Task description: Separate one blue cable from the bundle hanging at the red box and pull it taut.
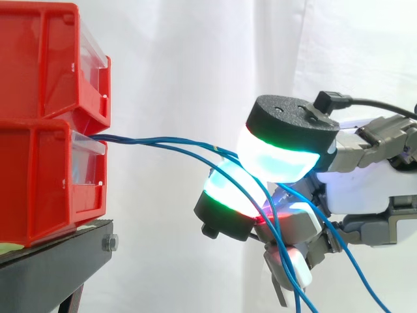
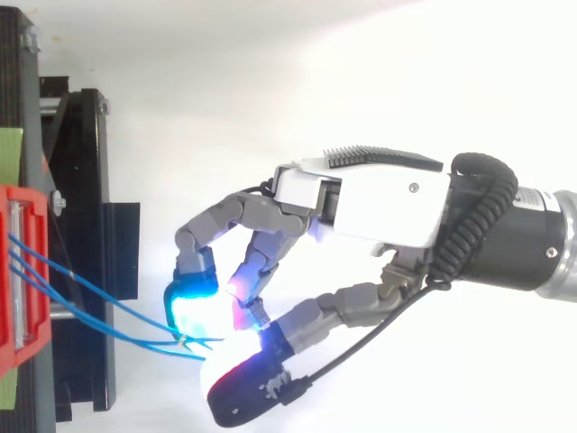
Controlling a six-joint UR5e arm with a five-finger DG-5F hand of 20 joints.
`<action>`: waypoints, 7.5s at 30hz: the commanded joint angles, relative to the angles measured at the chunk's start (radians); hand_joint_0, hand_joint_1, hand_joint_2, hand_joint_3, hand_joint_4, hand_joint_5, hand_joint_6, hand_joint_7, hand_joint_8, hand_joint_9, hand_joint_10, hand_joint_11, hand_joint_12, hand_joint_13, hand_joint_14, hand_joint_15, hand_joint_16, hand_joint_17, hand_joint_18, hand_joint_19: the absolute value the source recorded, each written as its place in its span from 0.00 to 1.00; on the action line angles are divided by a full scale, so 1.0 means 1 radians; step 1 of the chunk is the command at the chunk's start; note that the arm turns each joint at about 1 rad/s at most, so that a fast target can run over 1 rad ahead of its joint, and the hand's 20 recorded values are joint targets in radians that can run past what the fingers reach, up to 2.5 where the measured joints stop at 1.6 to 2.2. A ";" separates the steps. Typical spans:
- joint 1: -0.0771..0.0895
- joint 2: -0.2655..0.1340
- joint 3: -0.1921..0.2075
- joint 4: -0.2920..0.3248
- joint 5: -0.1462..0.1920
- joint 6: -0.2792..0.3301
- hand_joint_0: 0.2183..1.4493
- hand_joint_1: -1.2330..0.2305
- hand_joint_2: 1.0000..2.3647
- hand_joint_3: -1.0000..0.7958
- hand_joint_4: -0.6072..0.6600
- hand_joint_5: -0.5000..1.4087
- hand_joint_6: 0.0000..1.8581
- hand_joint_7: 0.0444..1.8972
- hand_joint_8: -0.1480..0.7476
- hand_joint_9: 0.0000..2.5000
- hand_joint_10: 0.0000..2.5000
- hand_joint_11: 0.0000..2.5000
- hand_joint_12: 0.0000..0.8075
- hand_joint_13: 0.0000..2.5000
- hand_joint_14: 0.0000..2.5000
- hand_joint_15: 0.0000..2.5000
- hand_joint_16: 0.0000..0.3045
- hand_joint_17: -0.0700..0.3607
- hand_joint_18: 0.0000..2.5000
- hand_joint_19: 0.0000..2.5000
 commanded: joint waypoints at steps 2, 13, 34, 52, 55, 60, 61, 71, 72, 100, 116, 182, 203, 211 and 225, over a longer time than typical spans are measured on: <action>0.000 0.000 -0.004 0.009 0.002 0.001 0.32 0.24 0.00 0.28 0.59 0.17 0.49 0.62 0.58 0.50 0.01 0.53 0.49 0.47 0.01 0.29 0.14 0.38 0.39 0.25; 0.000 0.000 -0.004 0.012 0.004 0.001 0.35 0.38 0.00 0.28 0.59 0.17 0.46 0.63 0.59 0.51 0.01 0.51 0.50 0.49 0.01 0.29 0.14 0.39 0.41 0.26; 0.000 0.000 -0.004 0.012 0.004 0.002 0.21 0.33 0.00 0.28 0.63 0.17 0.45 0.56 0.61 0.48 0.01 0.48 0.55 0.48 0.01 0.29 0.17 0.43 0.42 0.26; 0.000 0.000 -0.004 0.012 0.004 0.002 0.35 0.42 0.00 0.31 0.60 0.18 0.42 0.58 0.57 0.49 0.01 0.48 0.51 0.48 0.01 0.29 0.15 0.41 0.41 0.29; 0.002 0.000 -0.004 0.012 0.004 0.002 0.35 0.38 0.01 0.33 0.60 0.18 0.42 0.60 0.57 0.49 0.01 0.48 0.51 0.48 0.01 0.29 0.15 0.41 0.41 0.28; 0.000 0.000 -0.004 0.012 0.004 0.002 0.36 0.32 0.01 0.35 0.60 0.17 0.43 0.60 0.56 0.48 0.01 0.48 0.51 0.47 0.01 0.29 0.15 0.41 0.41 0.28; 0.000 0.000 -0.004 0.012 0.004 0.002 0.36 0.32 0.01 0.35 0.60 0.17 0.43 0.60 0.57 0.48 0.01 0.48 0.51 0.47 0.01 0.29 0.15 0.41 0.41 0.28; 0.000 0.001 -0.004 0.012 0.004 0.002 0.39 0.26 0.01 0.36 0.58 0.17 0.44 0.59 0.56 0.46 0.01 0.48 0.50 0.46 0.01 0.29 0.15 0.41 0.40 0.27; 0.000 0.000 -0.004 0.012 0.004 0.002 0.40 0.25 0.01 0.35 0.58 0.17 0.44 0.59 0.56 0.46 0.01 0.48 0.51 0.46 0.01 0.29 0.15 0.41 0.40 0.27; 0.000 0.000 -0.004 0.010 0.004 0.002 0.31 0.40 0.00 0.28 0.60 0.18 0.43 0.58 0.57 0.46 0.01 0.45 0.50 0.45 0.01 0.29 0.15 0.41 0.39 0.28; 0.002 0.000 -0.004 0.010 0.005 0.002 0.33 0.32 0.02 0.49 0.49 0.19 0.45 0.66 0.58 0.50 0.01 0.45 0.50 0.47 0.01 0.29 0.15 0.40 0.40 0.27; 0.003 -0.046 -0.088 0.214 0.020 0.217 0.37 0.31 0.02 0.54 0.46 0.16 0.49 0.75 0.80 0.51 0.00 0.09 0.50 0.29 0.00 0.08 0.18 0.45 0.33 0.18; 0.003 -0.048 -0.088 0.217 0.022 0.235 0.38 0.33 0.02 0.51 0.48 0.16 0.50 0.73 0.71 0.48 0.01 0.22 0.52 0.30 0.00 0.12 0.18 0.45 0.32 0.20; 0.008 -0.078 -0.088 0.190 0.103 0.504 0.38 0.33 0.01 0.51 0.48 0.16 0.50 0.72 0.65 0.37 0.01 0.21 0.51 0.33 0.01 0.15 0.17 0.44 0.32 0.21; 0.011 -0.106 -0.088 0.194 0.102 0.630 0.38 0.33 0.01 0.51 0.48 0.16 0.50 0.72 0.69 0.30 0.00 0.07 0.52 0.32 0.00 0.13 0.17 0.44 0.32 0.19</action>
